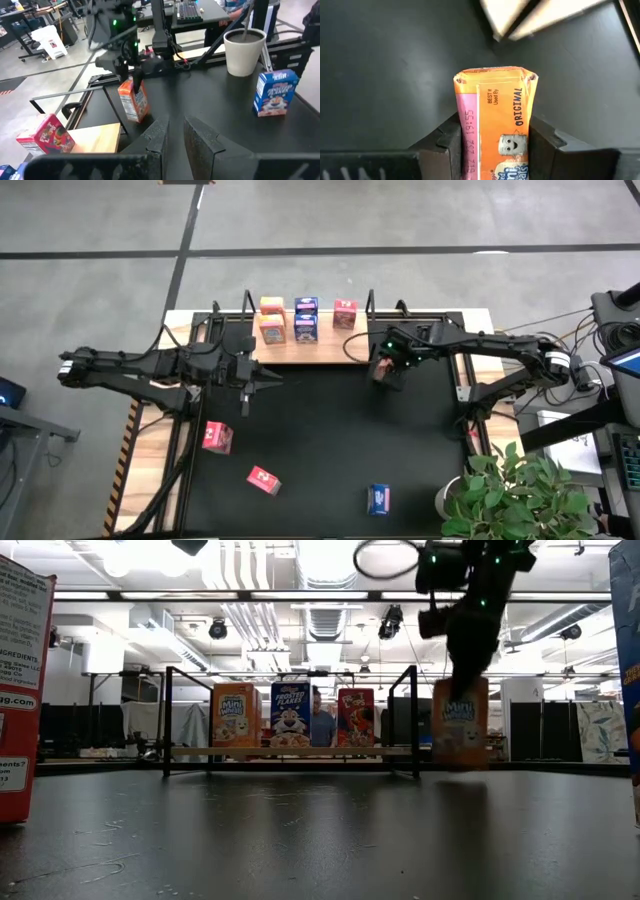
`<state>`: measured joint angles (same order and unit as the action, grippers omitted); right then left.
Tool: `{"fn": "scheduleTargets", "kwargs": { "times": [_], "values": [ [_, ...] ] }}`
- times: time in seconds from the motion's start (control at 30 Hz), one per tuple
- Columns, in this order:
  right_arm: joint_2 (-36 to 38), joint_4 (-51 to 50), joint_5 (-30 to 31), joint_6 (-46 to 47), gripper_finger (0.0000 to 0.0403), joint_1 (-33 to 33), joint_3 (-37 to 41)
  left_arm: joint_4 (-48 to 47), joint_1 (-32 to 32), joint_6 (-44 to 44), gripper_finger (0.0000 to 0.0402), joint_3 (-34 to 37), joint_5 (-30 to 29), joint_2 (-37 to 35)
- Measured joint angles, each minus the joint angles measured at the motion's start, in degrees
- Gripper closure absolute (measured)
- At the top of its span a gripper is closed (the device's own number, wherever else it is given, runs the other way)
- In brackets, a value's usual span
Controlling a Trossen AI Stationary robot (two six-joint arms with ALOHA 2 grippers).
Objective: Stack cereal on shelf
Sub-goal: Put the orange cereal box on the shelf aligned with other orange cereal boxes
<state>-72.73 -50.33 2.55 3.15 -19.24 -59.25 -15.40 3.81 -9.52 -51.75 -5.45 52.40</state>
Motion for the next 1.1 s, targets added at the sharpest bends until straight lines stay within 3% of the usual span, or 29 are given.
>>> {"fn": "scheduleTargets", "kwargs": {
  "times": [0.37,0.67,0.9,1.1],
  "values": [
    [0.0,9.63,0.42,5.45,0.0266,13.96,-1.8,10.2,0.0,-1.95,0.0363,8.34,0.01,-4.37],
    [-2.71,26.49,0.49,3.12,0.0266,17.05,-4.79,26.4,-0.07,-3.43,0.0363,17.72,-3.04,-9.69],
    [-12.33,26.52,0.8,-3.21,0.0266,16.91,-16.36,30.56,-0.07,-6.92,0.0363,19.79,-3.13,-11.91],
    [-23.51,19.04,2.64,-9.51,0.0266,14.74,-31.28,29.93,-0.07,-6.93,0.0363,20.4,-3.15,-14.23]
  ]
}}
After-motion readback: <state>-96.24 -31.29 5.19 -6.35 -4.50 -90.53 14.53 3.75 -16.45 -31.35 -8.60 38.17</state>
